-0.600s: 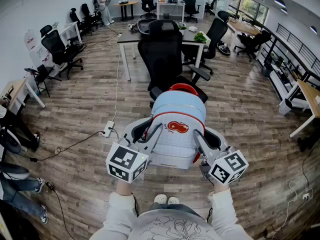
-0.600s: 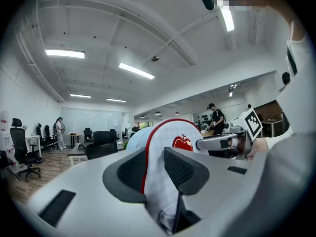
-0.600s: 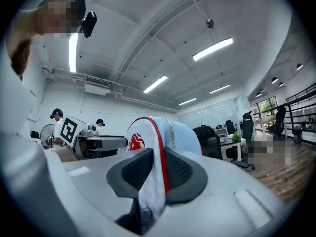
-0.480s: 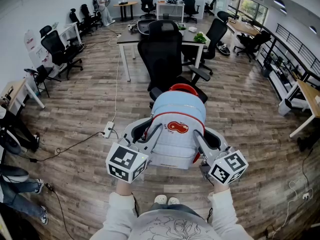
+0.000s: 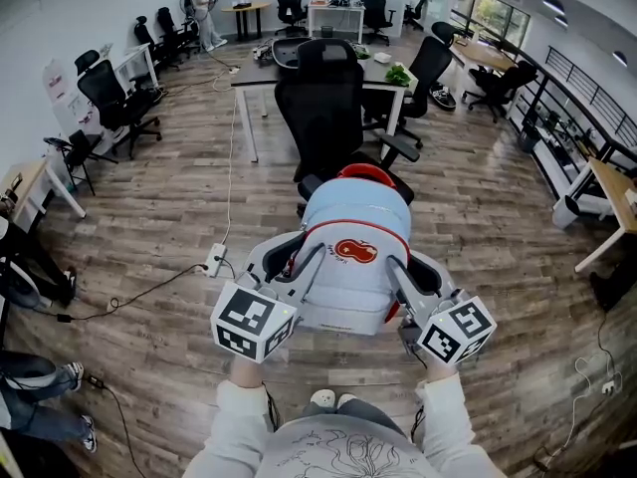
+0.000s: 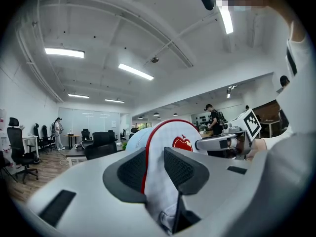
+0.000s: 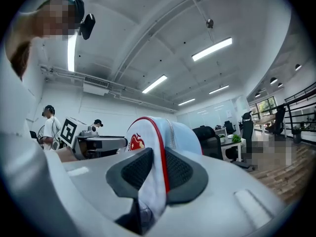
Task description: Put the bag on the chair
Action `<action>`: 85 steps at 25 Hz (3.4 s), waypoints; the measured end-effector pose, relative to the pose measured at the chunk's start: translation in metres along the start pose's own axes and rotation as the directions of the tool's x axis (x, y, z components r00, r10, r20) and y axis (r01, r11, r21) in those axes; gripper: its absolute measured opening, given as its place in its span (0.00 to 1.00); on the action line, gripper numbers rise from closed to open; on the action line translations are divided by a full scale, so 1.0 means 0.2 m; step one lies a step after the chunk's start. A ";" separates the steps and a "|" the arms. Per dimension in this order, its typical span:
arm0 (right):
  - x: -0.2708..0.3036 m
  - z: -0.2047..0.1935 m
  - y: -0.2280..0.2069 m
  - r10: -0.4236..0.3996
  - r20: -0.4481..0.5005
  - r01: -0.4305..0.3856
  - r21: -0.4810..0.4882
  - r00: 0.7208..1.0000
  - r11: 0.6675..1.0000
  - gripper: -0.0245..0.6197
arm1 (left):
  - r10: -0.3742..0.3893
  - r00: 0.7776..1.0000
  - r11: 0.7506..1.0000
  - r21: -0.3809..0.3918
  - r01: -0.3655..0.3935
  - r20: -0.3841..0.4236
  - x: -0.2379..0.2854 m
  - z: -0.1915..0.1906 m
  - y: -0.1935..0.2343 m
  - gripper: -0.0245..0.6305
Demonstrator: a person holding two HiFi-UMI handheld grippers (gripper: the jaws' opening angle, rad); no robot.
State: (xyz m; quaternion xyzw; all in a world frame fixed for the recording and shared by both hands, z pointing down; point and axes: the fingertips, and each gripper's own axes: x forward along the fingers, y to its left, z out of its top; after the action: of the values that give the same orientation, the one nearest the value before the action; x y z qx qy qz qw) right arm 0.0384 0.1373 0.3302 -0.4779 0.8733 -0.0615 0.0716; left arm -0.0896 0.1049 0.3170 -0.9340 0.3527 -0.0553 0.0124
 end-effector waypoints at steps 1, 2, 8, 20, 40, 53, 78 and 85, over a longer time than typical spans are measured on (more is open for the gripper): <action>0.01 0.00 0.00 -0.003 -0.001 0.003 -0.001 1.000 1.000 0.17 | -0.003 1.000 1.000 0.000 0.003 -0.001 0.00 0.00 0.01 0.22; 0.01 -0.01 0.01 -0.006 -0.003 0.006 -0.002 1.000 1.000 0.17 | -0.006 1.000 1.000 0.000 0.006 -0.002 0.00 -0.01 0.02 0.22; 0.03 -0.02 0.02 -0.016 -0.014 0.016 -0.006 1.000 1.000 0.17 | -0.023 1.000 1.000 -0.013 0.023 -0.010 -0.01 -0.03 0.03 0.22; 0.14 -0.04 -0.10 0.000 -0.028 0.001 0.011 1.000 1.000 0.17 | -0.007 1.000 0.999 -0.031 0.006 -0.027 0.11 -0.07 0.12 0.21; 0.54 0.04 -0.57 0.086 -0.024 -0.086 0.011 0.996 0.996 0.17 | 0.082 0.996 0.996 -0.022 -0.083 -0.036 0.60 -0.01 0.40 0.21; 0.61 0.04 -0.78 0.076 -0.038 -0.076 0.017 0.996 0.997 0.17 | 0.066 0.996 0.997 -0.025 -0.068 -0.056 0.83 -0.02 0.45 0.21; 0.96 -0.04 -1.19 -0.015 -0.083 0.018 0.029 0.996 0.999 0.17 | -0.027 0.995 0.998 -0.057 0.022 -0.093 1.33 -0.14 0.77 0.21; 1.06 -0.14 -1.30 -0.020 -0.133 0.030 0.077 0.991 0.997 0.17 | -0.036 0.992 0.995 -0.102 0.024 -0.124 1.44 -0.24 0.84 0.20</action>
State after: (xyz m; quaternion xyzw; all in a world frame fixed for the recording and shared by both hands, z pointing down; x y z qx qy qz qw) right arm 0.1347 -0.1786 0.3903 -0.4804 0.8670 -0.1285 0.0316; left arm 0.0081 -0.2110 0.3811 -0.9334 0.3410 -0.0964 -0.0573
